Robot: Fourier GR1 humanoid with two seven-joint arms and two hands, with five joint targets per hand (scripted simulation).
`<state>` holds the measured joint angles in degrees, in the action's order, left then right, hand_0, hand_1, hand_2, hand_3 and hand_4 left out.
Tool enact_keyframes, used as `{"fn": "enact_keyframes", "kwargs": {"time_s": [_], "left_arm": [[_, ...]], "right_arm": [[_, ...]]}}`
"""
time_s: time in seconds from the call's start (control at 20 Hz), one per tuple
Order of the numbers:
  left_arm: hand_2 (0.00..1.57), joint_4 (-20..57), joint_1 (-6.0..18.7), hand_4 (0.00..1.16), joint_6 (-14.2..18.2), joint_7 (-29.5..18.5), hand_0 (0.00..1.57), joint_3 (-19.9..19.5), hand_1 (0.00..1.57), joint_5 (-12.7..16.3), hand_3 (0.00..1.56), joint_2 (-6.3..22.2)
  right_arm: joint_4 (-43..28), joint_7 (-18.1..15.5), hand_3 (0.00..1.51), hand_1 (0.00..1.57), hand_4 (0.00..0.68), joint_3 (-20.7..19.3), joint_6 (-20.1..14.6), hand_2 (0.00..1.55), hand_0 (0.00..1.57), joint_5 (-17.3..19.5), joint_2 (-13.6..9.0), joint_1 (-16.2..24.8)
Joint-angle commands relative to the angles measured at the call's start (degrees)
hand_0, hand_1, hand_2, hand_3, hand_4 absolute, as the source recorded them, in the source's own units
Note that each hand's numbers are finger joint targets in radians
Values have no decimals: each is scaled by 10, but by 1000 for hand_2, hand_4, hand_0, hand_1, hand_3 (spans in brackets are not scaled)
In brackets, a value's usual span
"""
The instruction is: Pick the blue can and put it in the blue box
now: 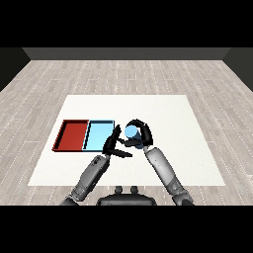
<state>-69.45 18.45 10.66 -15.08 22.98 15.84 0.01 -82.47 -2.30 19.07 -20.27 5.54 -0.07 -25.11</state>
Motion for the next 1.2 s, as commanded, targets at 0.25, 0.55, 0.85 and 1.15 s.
{"fn": "enact_keyframes", "kwargs": {"time_s": [0.25,0.55,0.85,1.15], "left_arm": [[0,-7,-8,0,19,-7,0,24,0,-5,0,0],[0,-5,28,0,-17,16,0,-9,0,9,0,0],[0,73,51,0,21,-63,0,57,0,73,0,0],[0,99,115,418,100,-20,0,101,0,99,0,0]], "right_arm": [[5,-17,1407,1463,620,49,-28,1458,1463,-25,1,6],[46,-17,1390,1455,613,64,-78,1459,1455,-94,1,-57],[12,-18,1394,1460,599,38,-40,1458,1460,-99,1,-37],[33,-81,1392,1479,593,132,-125,1464,1479,-171,1,-12]]}}
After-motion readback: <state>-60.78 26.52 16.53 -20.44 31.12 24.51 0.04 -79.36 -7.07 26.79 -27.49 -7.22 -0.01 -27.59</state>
